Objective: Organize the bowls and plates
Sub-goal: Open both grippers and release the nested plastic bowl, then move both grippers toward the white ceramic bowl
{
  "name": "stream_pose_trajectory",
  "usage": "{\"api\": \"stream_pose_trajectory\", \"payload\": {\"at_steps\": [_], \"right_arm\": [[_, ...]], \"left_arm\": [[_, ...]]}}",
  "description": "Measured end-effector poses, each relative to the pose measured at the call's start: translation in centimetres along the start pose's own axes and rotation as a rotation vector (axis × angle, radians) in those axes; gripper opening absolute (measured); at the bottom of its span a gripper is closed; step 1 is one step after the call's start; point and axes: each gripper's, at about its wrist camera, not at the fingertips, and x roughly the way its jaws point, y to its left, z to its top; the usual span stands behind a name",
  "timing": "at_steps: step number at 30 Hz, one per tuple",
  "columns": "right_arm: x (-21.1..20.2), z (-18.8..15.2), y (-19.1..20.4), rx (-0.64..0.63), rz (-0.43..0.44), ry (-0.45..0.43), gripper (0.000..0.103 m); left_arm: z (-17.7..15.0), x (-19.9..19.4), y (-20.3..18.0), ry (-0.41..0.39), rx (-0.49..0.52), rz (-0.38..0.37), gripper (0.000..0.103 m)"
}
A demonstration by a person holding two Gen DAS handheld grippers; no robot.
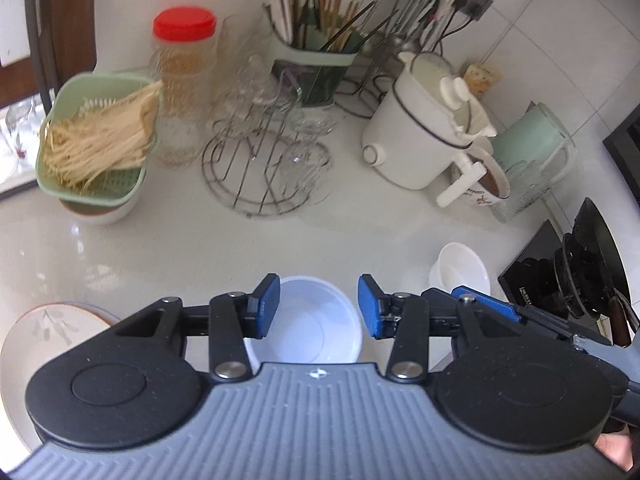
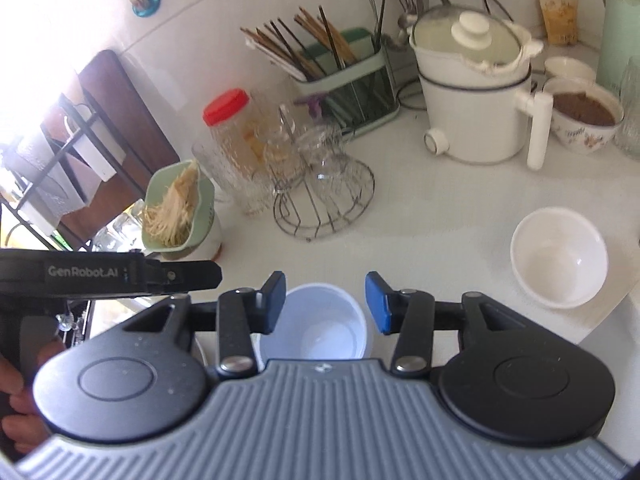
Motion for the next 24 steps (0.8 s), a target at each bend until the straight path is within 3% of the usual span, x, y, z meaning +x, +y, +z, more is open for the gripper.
{"api": "stream_pose_trajectory", "payload": {"at_steps": [11, 24], "right_arm": [[-2.8, 0.9, -1.0, -0.046, -0.033, -0.073, 0.047], [-4.5, 1.5, -3.8, -0.067, -0.044, -0.112, 0.047]], "left_arm": [[-0.2, -1.5, -2.9, -0.056, 0.031, 0.020, 0.049], [-1.1, -0.3, -6.5, -0.062, 0.073, 0.047, 0.053]]}}
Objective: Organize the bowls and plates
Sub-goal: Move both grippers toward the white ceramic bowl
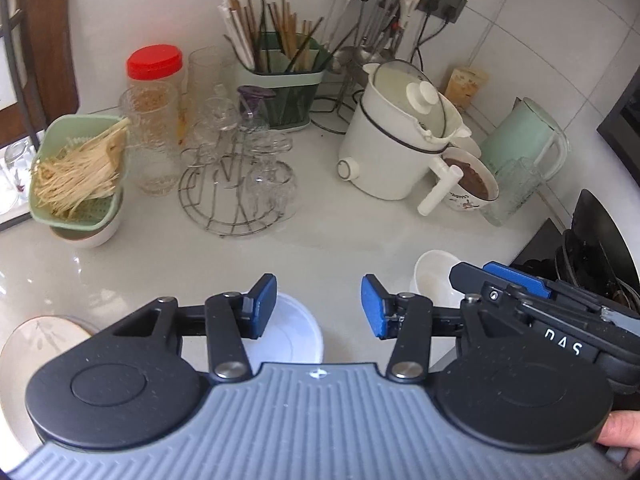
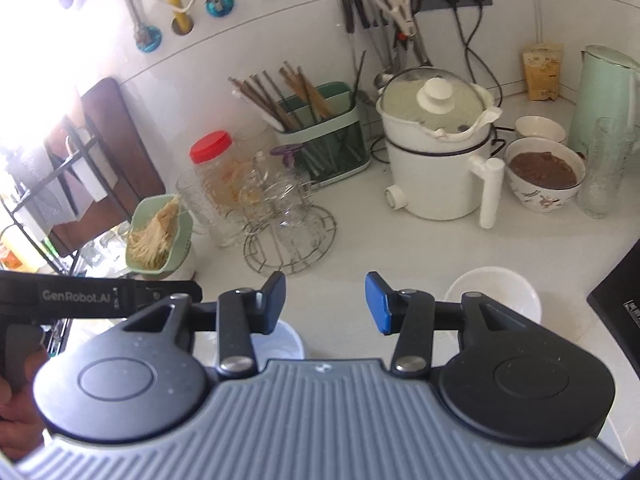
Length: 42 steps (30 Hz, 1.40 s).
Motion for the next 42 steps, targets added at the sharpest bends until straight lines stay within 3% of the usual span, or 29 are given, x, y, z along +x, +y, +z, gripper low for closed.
{"api": "stream_pose_trajectory", "payload": {"at_steps": [6, 11, 14, 17, 19, 24, 29, 36, 42], "right_arm": [[-0.4, 0.0, -1.7, 0.013, -0.042, -0.015, 0.047], [-0.7, 0.3, -3.4, 0.030, -0.084, -0.036, 0.049], [-0.8, 0.5, -4.6, 0.037, -0.157, -0.056, 0.058], [-0.8, 0.6, -6.1, 0.054, -0.196, -0.068, 0.081], [-0.7, 0.6, -6.9, 0.087, -0.199, -0.068, 0.087], [0.7, 1.0, -7.8, 0.098, -0.229, -0.074, 0.087], [1.9, 0.4, -9.7, 0.099, -0.217, -0.062, 0.087], [4.1, -1.8, -11.9, 0.122, -0.326, -0.056, 0.087], [6.2, -2.8, -13.9, 0.154, -0.282, -0.026, 0.082]], "left_arm": [[0.5, 0.8, -2.1, -0.002, 0.040, -0.017, 0.063], [0.5, 1.8, -3.3, -0.013, 0.052, -0.005, 0.082], [0.7, 2.6, -3.8, -0.019, 0.051, -0.009, 0.087], [0.9, 3.4, -4.4, -0.018, 0.070, -0.003, 0.091], [1.1, 3.8, -4.6, -0.004, 0.081, -0.004, 0.093], [0.9, 5.4, -4.9, 0.001, 0.102, 0.029, 0.097], [1.1, 7.7, -5.5, 0.004, 0.121, -0.002, 0.098], [1.3, 10.8, -7.1, 0.023, 0.123, 0.015, 0.098], [1.9, 13.6, -7.8, 0.052, 0.130, -0.010, 0.097]]}}
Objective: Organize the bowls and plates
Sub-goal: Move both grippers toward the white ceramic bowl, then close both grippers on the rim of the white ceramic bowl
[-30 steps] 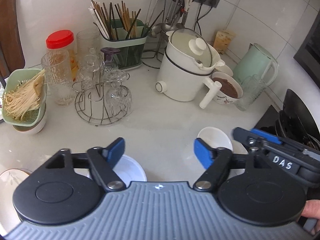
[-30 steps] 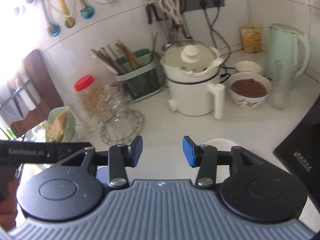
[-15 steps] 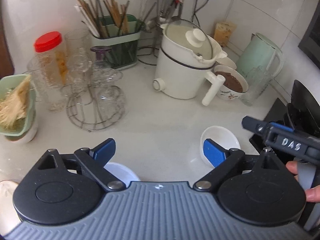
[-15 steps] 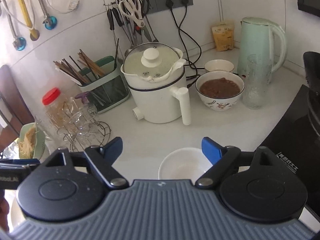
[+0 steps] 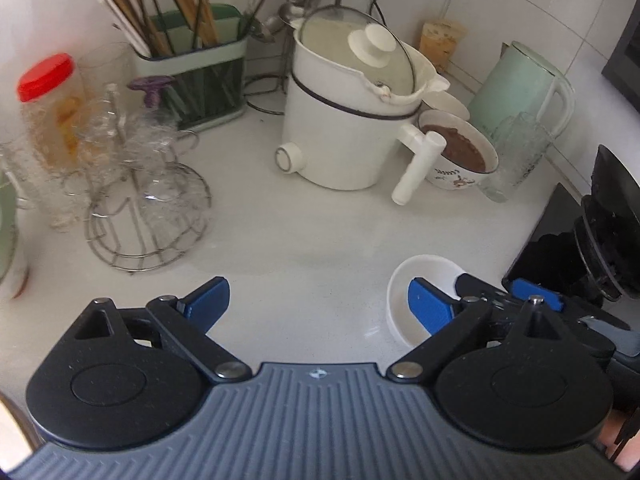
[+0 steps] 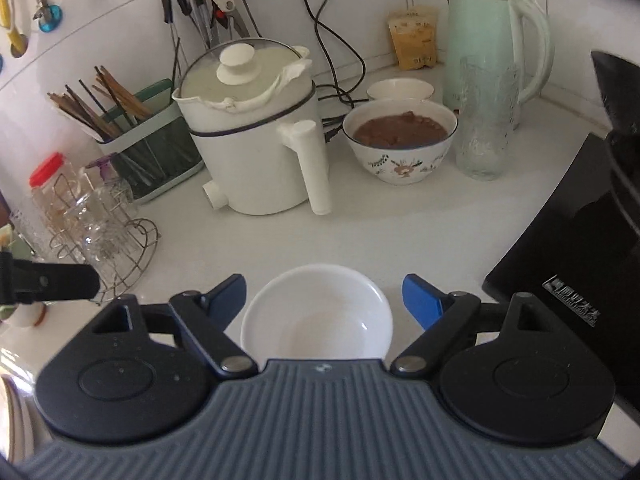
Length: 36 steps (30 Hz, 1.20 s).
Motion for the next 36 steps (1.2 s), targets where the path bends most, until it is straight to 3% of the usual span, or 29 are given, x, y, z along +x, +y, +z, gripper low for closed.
{"api": "stream_pose_trajectory", "payload": {"at_steps": [7, 9, 15, 20, 27, 29, 32, 36], "right_arm": [[1.3, -0.4, -0.6, 0.010, -0.008, 0.020, 0.068], [1.6, -0.5, -1.0, 0.018, -0.016, 0.033, 0.058], [2.7, -0.9, -2.8, 0.058, -0.020, 0.067, 0.053], [3.8, -1.6, -3.5, 0.076, -0.027, 0.103, 0.040], [4.4, -2.1, -4.0, 0.073, -0.037, 0.133, 0.022], [4.7, -2.4, -4.1, 0.079, -0.026, 0.147, 0.016], [4.9, -2.7, -4.1, 0.086, -0.019, 0.160, 0.012], [4.9, -2.7, -4.0, 0.084, -0.013, 0.161, 0.012]], "left_arm": [[0.0, 3.8, -0.8, 0.053, -0.006, -0.074, 0.095], [-0.2, 5.1, -1.1, 0.079, -0.022, -0.098, 0.092], [-0.3, 8.2, -3.5, 0.117, 0.011, -0.127, 0.082], [-0.2, 10.4, -5.1, 0.145, 0.039, -0.136, 0.055], [-0.5, 12.2, -5.5, 0.171, 0.028, -0.118, 0.032], [-0.8, 12.6, -5.0, 0.178, -0.007, -0.135, 0.021], [-1.4, 12.8, -4.8, 0.162, -0.013, -0.121, 0.013], [-1.5, 13.0, -4.6, 0.166, -0.027, -0.136, 0.012]]}}
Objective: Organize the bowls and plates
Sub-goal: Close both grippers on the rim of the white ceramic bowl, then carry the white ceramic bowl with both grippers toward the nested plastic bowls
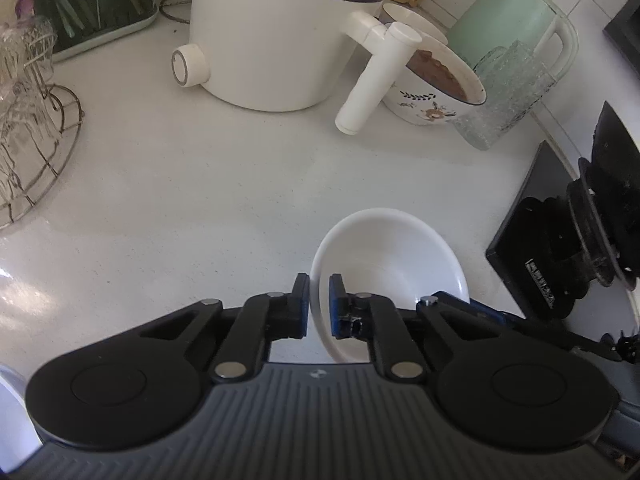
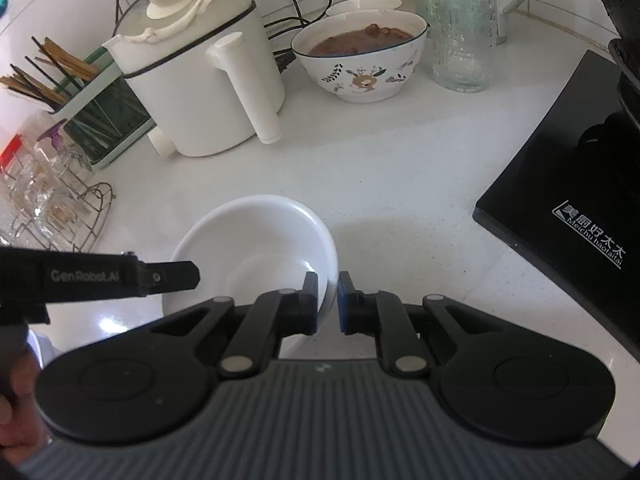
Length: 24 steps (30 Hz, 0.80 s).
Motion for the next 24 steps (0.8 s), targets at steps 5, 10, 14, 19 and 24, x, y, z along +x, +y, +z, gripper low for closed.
{"api": "stream_pose_trajectory", "payload": {"at_steps": [5, 10, 14, 19, 24], "right_arm": [[-0.1, 0.4, -0.2, 0.022, 0.010, 0.002, 0.011], [-0.9, 0.8, 0.6, 0.019, 0.033, -0.008, 0.011], [-2.0, 1.0, 1.3, 0.010, 0.065, -0.008, 0.012], [-3.6, 1.5, 2.4, 0.007, 0.096, -0.007, 0.011], [-5.2, 1.7, 3.8, 0.012, 0.133, 0.003, 0.012]], "left_arm": [[0.2, -1.2, 0.0, -0.001, 0.011, 0.012, 0.011], [0.3, -3.1, 0.4, -0.010, -0.006, 0.020, 0.011], [0.3, -4.8, 1.1, -0.006, -0.043, 0.009, 0.011], [0.0, -7.2, 1.7, -0.009, -0.082, 0.013, 0.011], [-0.2, -10.6, 2.9, -0.044, -0.124, 0.006, 0.011]]}}
